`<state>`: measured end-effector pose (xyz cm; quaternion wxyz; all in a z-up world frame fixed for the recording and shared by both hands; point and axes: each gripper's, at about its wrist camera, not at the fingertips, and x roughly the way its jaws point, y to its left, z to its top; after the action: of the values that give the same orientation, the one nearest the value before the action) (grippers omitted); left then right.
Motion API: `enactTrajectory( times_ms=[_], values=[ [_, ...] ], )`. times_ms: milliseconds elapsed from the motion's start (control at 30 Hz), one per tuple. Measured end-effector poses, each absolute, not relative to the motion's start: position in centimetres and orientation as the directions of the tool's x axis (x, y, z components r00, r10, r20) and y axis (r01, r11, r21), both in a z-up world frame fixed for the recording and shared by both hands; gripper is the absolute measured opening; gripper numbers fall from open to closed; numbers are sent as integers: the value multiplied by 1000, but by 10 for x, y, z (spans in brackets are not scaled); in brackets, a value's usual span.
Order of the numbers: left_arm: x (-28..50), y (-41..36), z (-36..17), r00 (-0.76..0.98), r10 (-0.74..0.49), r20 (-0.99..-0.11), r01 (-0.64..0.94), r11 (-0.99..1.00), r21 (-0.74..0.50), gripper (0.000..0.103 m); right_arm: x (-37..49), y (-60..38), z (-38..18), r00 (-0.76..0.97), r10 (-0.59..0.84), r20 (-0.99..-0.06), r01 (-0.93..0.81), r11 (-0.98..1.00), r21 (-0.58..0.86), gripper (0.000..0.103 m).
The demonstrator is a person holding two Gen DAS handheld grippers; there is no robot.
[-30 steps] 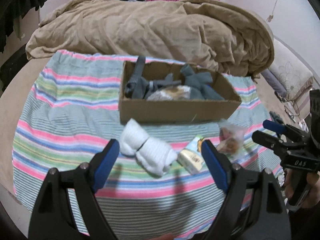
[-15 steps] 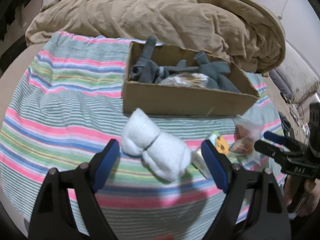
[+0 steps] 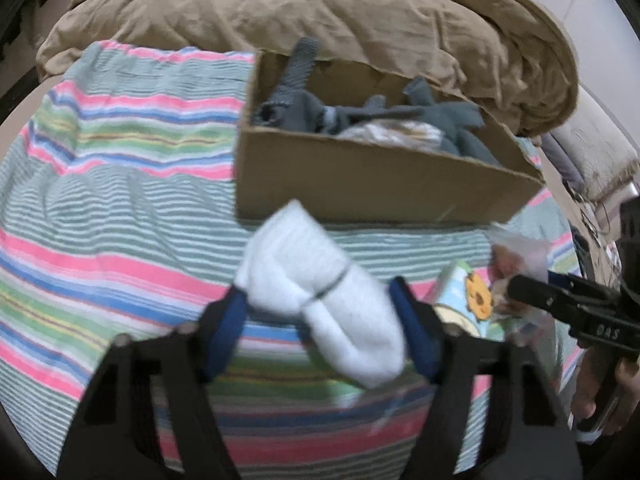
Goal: Organize objects
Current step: 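Grasp the white socks with the left gripper while the right gripper grasps the snack bag, then drop the white socks into the box with the left gripper while the right drops the snack bag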
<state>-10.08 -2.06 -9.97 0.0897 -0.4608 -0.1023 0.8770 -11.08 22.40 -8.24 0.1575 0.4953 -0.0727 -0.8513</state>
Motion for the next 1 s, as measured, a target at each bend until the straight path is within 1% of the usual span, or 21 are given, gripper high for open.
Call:
enactTrajectory(
  times_ms=[67, 100, 133, 233, 367, 700, 1000],
  values=[
    [-99, -19, -99, -562, 262, -785, -74, -961, -267, 54, -110, 223, -82, -458, -361, -812, 210, -932, 296, 60],
    [-98, -19, -98, -564, 266, -782, -75, -959, -272, 52, -110, 222, -82, -457, -362, -812, 216, -931, 294, 59],
    [-97, -20, -97, -567, 270, -778, -76, -958, -276, 50, -108, 220, -80, -464, -351, -813, 223, -935, 277, 52],
    [-92, -20, -93, -573, 279, -771, -88, -956, -281, 45, -103, 216, -75, -481, -347, -805, 241, -935, 259, 51],
    [-83, -21, -81, -589, 283, -757, -99, -955, -280, 45, -97, 215, -65, -500, -351, -792, 260, -933, 249, 50],
    [-71, -23, -26, -664, 272, -696, -148, -961, -235, 45, -86, 216, -22, -574, -353, -739, 294, -931, 216, 50],
    [-82, -26, -9, -689, 263, -676, -165, -964, -207, 45, -101, 219, -1, -612, -348, -710, 309, -932, 190, 50]
  ],
)
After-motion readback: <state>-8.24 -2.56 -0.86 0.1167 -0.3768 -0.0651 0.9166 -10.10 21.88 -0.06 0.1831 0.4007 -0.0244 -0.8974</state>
